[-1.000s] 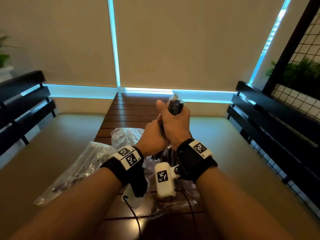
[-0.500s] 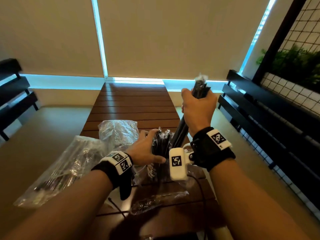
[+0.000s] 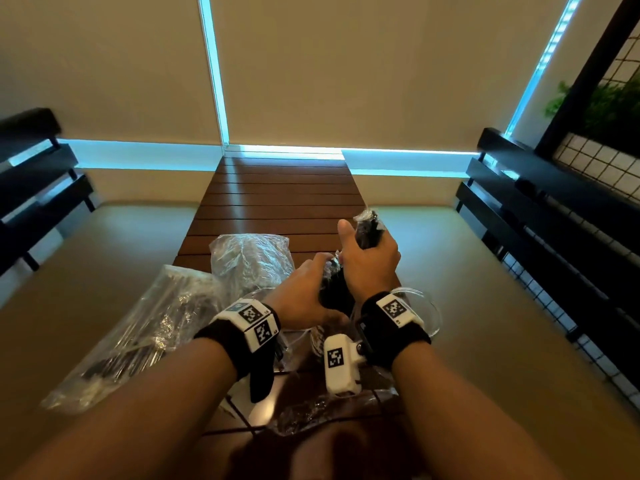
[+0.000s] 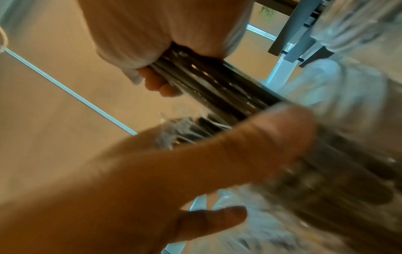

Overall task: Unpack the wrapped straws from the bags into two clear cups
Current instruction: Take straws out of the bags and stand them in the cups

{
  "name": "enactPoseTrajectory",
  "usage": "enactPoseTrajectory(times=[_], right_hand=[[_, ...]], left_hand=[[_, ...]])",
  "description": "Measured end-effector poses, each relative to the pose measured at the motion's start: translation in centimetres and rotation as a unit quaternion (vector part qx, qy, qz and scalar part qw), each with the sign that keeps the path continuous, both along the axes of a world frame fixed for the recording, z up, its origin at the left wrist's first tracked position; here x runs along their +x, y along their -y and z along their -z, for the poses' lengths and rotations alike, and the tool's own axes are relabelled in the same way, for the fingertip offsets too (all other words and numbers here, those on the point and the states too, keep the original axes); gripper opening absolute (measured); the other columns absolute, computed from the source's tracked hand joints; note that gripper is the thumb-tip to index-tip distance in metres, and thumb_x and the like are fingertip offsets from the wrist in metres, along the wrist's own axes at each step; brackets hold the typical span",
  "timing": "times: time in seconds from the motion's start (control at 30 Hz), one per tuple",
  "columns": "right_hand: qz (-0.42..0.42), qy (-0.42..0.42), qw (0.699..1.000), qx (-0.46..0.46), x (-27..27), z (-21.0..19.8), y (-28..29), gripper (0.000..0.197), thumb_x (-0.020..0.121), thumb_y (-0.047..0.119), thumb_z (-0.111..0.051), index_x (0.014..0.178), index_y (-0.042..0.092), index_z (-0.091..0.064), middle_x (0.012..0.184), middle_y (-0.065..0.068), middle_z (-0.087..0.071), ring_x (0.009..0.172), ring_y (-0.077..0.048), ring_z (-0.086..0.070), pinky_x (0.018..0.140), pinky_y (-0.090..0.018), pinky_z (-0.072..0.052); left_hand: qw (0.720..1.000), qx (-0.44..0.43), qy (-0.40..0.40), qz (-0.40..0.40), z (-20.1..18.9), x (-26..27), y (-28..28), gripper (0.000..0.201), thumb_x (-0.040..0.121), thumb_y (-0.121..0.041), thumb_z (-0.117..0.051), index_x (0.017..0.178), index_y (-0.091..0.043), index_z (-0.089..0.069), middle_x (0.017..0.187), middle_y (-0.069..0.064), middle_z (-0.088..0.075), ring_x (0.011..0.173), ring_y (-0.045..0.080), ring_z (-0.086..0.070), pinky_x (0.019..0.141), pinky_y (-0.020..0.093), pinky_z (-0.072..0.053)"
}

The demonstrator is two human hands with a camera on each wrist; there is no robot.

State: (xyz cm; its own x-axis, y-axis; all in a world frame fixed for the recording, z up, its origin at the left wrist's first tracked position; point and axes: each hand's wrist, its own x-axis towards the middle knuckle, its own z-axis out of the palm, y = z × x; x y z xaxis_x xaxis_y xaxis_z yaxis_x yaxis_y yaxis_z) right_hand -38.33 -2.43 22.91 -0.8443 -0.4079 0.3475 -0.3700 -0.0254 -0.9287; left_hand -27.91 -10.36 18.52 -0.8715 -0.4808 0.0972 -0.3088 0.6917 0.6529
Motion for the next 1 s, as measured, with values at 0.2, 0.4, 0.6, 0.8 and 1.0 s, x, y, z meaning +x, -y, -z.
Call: enactPoseTrajectory(times=[0.2, 0.4, 0.6, 0.8, 1.0], right_hand=[[-0.018, -0.121, 0.988, 0.099, 1.2, 3.5, -0.1, 0.032, 0.085, 0.055, -0.06, 0.09, 0.023, -0.063, 0.081, 0.01, -0.059, 0.08, -0.001, -0.053, 0.075, -0.021, -0.046], [-0.044, -0.253, 0.95, 0.178, 1.2, 4.4, -0.9, 0.041, 0.085, 0.063, -0.048, 0.091, 0.023, -0.055, 0.098, 0.008, -0.045, 0.096, -0.014, -0.046, 0.082, -0.033, -0.046], [-0.122, -0.17, 0.976, 0.06, 1.0, 2.9, -1.4, 0.039, 0.082, 0.037, -0.069, 0.113, 0.027, -0.049, 0.107, 0.008, -0.054, 0.096, -0.004, -0.055, 0.08, -0.017, -0.049], [0.032, -0.326, 0.941, 0.079, 0.1, 0.5, -1.9, 0.06, 0.077, 0.066, -0.056, 0.122, 0.026, -0.053, 0.12, 0.006, -0.052, 0.113, -0.013, -0.046, 0.096, -0.029, -0.036], [-0.131, -0.103, 0.96, 0.225, -1.4, 3.4, -0.7, 0.049, 0.089, 0.066, -0.037, 0.12, 0.032, -0.054, 0.119, 0.001, -0.058, 0.113, -0.017, -0.056, 0.094, -0.034, -0.045]], left_hand=[[0.999, -0.018, -0.029, 0.01, 0.8, -0.8, -0.4, 0.097, 0.058, -0.05, -0.076, 0.142, -0.033, -0.03, 0.135, -0.005, -0.041, 0.118, 0.012, -0.052, 0.097, 0.037, -0.052], [0.995, 0.0, -0.083, 0.05, 0.8, -0.6, -1.6, 0.047, 0.078, -0.019, -0.074, 0.122, -0.023, -0.055, 0.115, -0.012, -0.057, 0.102, -0.001, -0.056, 0.096, 0.021, -0.047], [0.984, 0.089, -0.155, 0.002, 0.8, -1.3, -1.6, 0.067, 0.071, -0.031, -0.073, 0.131, -0.017, -0.049, 0.113, -0.007, -0.061, 0.1, 0.001, -0.063, 0.082, 0.013, -0.05], [0.995, 0.018, -0.1, -0.004, 0.1, -1.2, -1.6, 0.093, 0.074, -0.033, -0.079, 0.146, -0.014, -0.024, 0.134, 0.0, -0.047, 0.11, 0.008, -0.053, 0.085, 0.015, -0.049], [0.995, 0.049, -0.088, 0.006, 0.7, -1.5, -1.5, 0.099, 0.062, -0.039, -0.081, 0.143, -0.024, -0.026, 0.126, -0.009, -0.05, 0.102, 0.005, -0.061, 0.082, 0.017, -0.05]])
